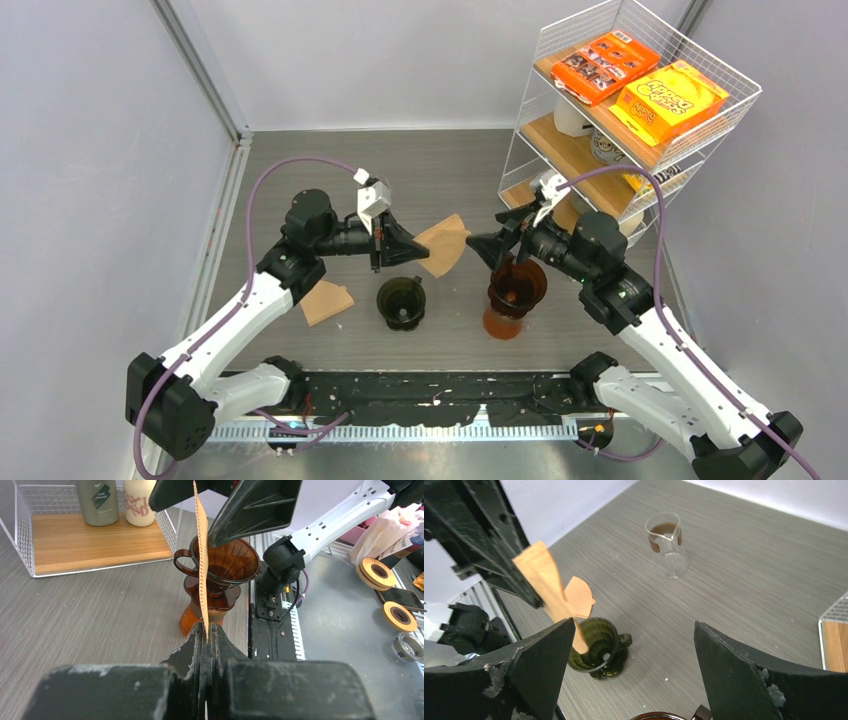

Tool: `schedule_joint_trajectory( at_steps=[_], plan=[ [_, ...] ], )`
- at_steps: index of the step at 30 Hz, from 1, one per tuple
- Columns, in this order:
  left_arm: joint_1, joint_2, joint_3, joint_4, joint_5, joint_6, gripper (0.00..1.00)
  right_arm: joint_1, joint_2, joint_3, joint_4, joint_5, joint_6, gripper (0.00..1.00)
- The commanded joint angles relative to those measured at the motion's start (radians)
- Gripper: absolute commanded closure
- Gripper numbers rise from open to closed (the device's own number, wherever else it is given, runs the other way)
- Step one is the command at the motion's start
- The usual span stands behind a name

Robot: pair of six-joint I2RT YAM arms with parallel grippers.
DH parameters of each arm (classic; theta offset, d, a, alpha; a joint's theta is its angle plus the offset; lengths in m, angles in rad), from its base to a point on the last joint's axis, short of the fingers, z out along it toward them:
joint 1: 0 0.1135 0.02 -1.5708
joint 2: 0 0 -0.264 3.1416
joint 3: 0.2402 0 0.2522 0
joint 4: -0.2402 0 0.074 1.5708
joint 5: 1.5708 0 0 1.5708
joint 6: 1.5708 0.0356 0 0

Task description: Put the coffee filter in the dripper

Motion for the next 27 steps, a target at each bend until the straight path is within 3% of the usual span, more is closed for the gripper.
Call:
schedule_joint_trajectory(
  at_steps=[1, 10, 17, 27],
  plan=[
    [0.001, -0.021, 0.036, 0.0, 0.029, 0.011, 1.0, -0.003, 0.017, 0.02, -0.018, 0.055, -0.04, 0.05],
    [-0.001, -0.026, 0.039, -0.015, 0.029, 0.018, 1.0, -0.003, 0.023, 0.026, -0.009, 0.155, -0.035, 0.04],
    [-0.001, -0.029, 0.04, -0.028, -0.006, 0.018, 1.0, -0.003, 0.017, 0.031, 0.015, 0.006, -0.038, 0.04],
    [-0.001, -0.021, 0.045, -0.041, -0.022, 0.022, 1.0, -0.003, -0.034, -0.001, 0.067, -0.08, -0.033, 0.04]
  ],
)
